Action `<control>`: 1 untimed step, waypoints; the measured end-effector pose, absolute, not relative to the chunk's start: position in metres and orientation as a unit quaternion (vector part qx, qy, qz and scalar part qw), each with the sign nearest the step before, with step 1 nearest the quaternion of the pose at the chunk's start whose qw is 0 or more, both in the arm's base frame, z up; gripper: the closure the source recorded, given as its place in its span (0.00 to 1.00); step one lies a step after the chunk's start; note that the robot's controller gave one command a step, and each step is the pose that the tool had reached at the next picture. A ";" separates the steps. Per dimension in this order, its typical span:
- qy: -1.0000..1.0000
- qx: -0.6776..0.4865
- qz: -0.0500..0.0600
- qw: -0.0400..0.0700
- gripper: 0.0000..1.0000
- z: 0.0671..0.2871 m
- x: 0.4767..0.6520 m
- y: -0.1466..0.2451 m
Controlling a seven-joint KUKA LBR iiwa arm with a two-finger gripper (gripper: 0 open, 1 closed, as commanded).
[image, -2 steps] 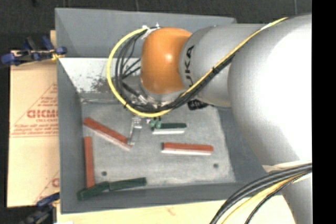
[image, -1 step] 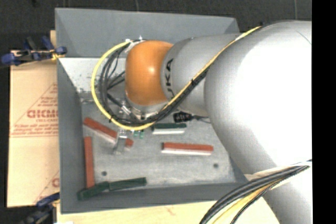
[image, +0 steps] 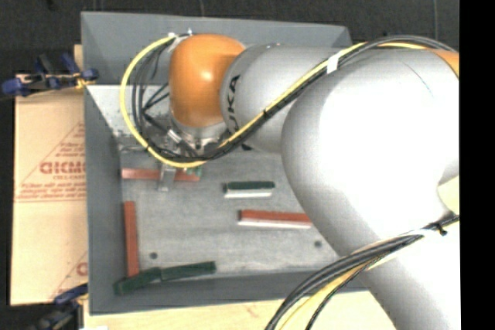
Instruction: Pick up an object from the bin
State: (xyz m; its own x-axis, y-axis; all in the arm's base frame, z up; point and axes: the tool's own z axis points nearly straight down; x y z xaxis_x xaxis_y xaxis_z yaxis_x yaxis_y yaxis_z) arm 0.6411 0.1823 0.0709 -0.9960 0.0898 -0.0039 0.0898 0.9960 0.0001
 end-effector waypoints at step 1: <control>0.999 0.045 0.000 0.002 1.00 0.071 0.641 0.182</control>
Offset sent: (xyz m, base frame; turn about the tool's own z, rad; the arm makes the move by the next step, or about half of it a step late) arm 0.0091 0.0134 0.0802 0.0097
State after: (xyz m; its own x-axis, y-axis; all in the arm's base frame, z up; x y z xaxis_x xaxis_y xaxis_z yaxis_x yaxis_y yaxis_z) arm 0.6411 0.1824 0.0709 -0.9960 0.0891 -0.0039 0.0891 0.9960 -0.0002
